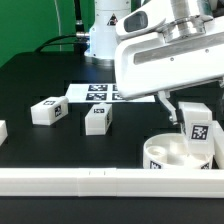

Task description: Assemble stool

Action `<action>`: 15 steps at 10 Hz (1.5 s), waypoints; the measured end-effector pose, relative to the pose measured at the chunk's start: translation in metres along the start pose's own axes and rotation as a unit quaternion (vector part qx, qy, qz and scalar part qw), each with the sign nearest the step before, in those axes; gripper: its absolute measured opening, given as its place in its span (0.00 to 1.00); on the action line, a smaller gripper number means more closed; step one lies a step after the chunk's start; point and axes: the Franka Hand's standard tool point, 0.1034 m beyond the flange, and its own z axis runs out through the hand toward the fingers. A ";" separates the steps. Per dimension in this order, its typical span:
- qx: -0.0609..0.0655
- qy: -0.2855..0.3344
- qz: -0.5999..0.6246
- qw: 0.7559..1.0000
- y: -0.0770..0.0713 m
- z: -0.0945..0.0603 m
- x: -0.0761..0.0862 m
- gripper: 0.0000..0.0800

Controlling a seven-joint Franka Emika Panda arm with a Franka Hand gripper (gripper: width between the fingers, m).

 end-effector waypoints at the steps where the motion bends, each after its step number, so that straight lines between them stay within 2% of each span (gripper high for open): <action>1: 0.000 0.000 0.000 1.000 0.000 0.000 0.000 0.75; 2: 0.000 0.000 0.000 1.000 0.001 0.000 0.000 0.75; 3: -0.001 0.000 0.000 1.000 0.001 0.000 0.000 0.80; 6: -0.001 0.001 -0.001 1.000 0.001 -0.003 0.004 0.81; 10: 0.001 -0.009 -0.008 1.000 -0.003 -0.024 0.024 0.81; 14: -0.001 -0.010 -0.052 0.999 0.000 -0.022 0.021 0.81; 15: -0.003 -0.009 -0.065 0.998 0.001 -0.024 0.025 0.81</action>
Offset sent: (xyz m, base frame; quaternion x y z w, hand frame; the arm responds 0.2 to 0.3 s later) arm -0.0047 -0.0059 0.0002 -0.0124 -0.0061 -0.0106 0.9998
